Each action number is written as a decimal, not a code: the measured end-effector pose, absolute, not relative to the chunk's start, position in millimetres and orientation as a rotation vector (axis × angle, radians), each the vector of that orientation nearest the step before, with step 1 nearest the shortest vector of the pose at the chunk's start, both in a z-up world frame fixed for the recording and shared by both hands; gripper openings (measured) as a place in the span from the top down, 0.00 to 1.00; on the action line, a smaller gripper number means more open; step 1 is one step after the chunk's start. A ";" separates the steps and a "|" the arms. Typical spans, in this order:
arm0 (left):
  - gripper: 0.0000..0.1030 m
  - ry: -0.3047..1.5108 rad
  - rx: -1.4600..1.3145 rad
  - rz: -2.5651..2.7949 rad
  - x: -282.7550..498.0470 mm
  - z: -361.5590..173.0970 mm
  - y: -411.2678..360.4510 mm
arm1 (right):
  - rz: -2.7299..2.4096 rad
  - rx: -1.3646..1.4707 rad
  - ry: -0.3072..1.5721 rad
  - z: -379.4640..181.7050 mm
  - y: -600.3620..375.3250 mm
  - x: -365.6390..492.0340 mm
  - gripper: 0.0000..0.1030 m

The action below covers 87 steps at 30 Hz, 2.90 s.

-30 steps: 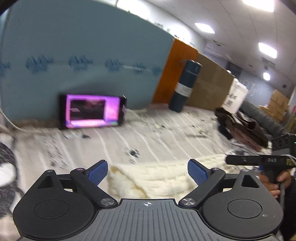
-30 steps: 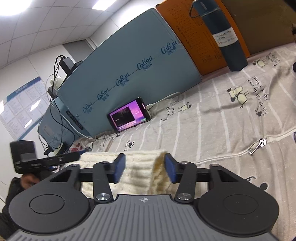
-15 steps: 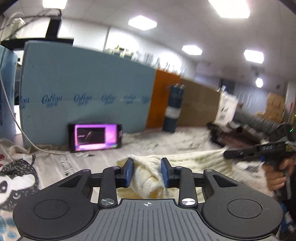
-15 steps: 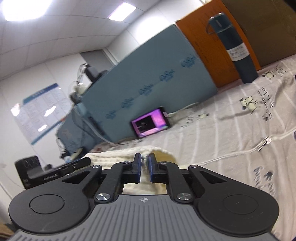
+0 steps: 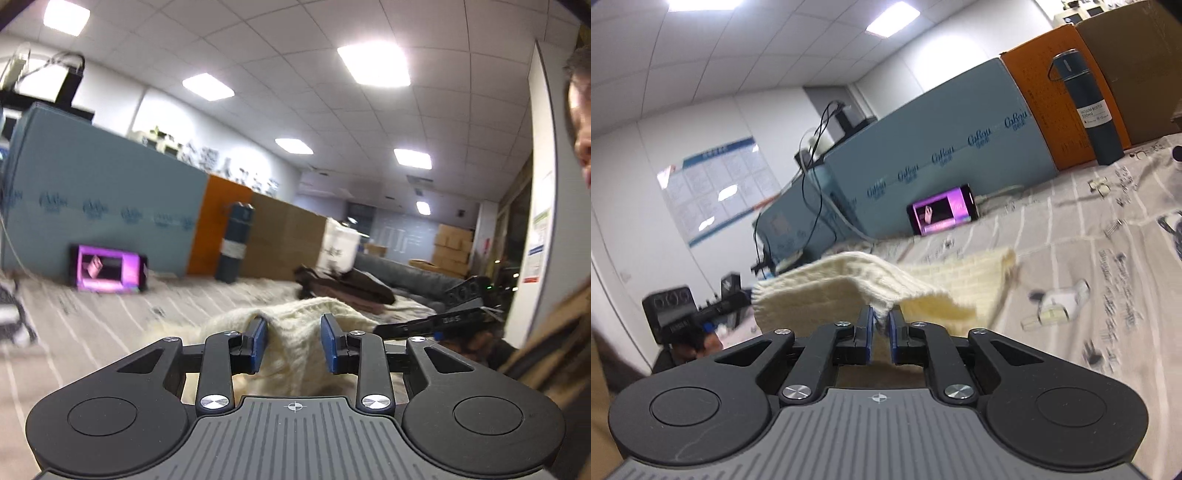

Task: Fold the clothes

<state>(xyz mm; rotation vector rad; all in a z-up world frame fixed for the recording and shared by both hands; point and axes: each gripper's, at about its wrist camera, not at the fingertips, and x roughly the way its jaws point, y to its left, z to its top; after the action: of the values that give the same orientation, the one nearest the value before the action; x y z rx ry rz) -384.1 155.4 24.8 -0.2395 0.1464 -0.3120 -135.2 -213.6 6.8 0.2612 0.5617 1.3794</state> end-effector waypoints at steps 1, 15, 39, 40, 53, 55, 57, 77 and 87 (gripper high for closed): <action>0.69 0.167 -0.239 -0.330 -389.0 22.0 151.8 | 1.378 0.234 0.567 4.7 -217.2 -139.4 0.89; 0.16 0.165 -0.413 -0.041 -388.8 28.8 191.7 | 1.219 0.234 0.588 7.8 -224.7 -100.1 0.37; 0.78 0.513 -0.276 0.165 -238.5 9.1 181.7 | 1.188 0.116 0.693 -0.8 -82.8 -25.6 0.87; 0.80 0.493 -0.267 0.161 -237.4 14.6 180.8 | 1.187 0.123 0.673 3.8 -83.8 -25.4 0.87; 0.85 0.377 -0.160 0.122 -137.4 52.2 183.9 | 1.027 0.204 0.501 46.7 -87.9 23.1 0.89; 0.85 0.412 -0.151 0.136 -112.1 45.3 188.9 | 0.977 0.198 0.522 41.6 -85.3 42.3 0.89; 0.84 0.469 -0.150 0.143 -88.5 33.3 194.7 | 0.931 0.192 0.563 32.3 -81.8 63.2 0.89; 0.17 0.603 0.168 -0.006 -62.2 39.9 156.7 | 1.020 0.181 0.622 15.7 -111.8 51.2 0.22; 0.85 0.657 0.160 0.063 -67.2 16.5 170.8 | 1.330 0.001 0.719 0.5 -100.6 14.1 0.19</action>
<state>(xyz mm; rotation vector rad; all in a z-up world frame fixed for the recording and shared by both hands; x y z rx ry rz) -67.2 170.8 16.5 0.1601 0.6567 0.0633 14.1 -100.6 0.5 0.0007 0.7194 1.3298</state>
